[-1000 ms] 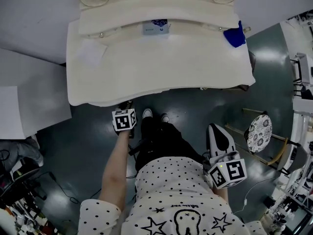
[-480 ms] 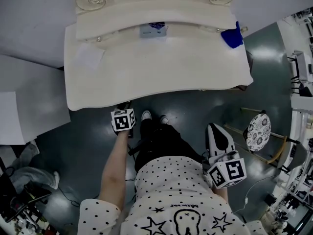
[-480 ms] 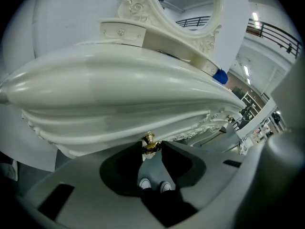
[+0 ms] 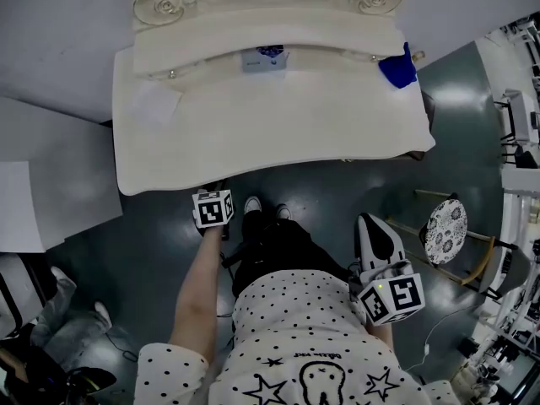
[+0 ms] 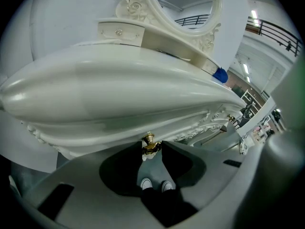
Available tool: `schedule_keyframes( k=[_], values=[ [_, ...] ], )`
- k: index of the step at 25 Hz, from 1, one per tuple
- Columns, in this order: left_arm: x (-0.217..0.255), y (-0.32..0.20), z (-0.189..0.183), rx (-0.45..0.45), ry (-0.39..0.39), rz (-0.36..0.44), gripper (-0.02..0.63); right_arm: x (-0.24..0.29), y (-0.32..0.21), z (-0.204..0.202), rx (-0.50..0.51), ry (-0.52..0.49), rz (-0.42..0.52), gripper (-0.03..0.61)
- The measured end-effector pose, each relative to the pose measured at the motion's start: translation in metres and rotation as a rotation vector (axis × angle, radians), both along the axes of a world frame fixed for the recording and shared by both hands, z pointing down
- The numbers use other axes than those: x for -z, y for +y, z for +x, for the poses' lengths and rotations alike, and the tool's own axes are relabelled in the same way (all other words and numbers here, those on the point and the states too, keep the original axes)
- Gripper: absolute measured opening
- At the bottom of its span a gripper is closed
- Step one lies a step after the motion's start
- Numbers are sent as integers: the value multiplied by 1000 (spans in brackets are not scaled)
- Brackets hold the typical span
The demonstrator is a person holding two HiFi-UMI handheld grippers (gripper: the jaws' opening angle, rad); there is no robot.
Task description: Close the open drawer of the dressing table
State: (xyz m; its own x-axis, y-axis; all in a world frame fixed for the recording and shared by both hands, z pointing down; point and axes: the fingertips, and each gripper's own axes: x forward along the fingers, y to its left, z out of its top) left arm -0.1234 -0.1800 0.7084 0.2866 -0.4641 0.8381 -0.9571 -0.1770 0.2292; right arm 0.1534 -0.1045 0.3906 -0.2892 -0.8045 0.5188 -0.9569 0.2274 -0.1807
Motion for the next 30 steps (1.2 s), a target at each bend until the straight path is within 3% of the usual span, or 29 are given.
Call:
schedule_keyframes(
  k=[11, 12, 14, 18, 22, 30],
  values=[
    [5, 26, -15, 10, -110, -17, 161, 4, 6, 7, 4, -17, 28, 9],
    [11, 29, -21, 24, -132, 1, 149, 3, 7, 9, 2, -21, 29, 9],
    [23, 36, -31, 59, -164, 38, 44, 3, 9, 10, 9, -25, 31, 9],
    [50, 45, -37, 111, -157, 107, 12, 3, 11, 11, 48, -35, 42, 9],
    [100, 41, -28, 121, -123, 238, 12, 4, 16, 14, 79, -54, 57, 9],
    [257, 29, 26, -7, -166, 650, 12, 6, 24, 31, 108, -94, 124, 9]
  ],
)
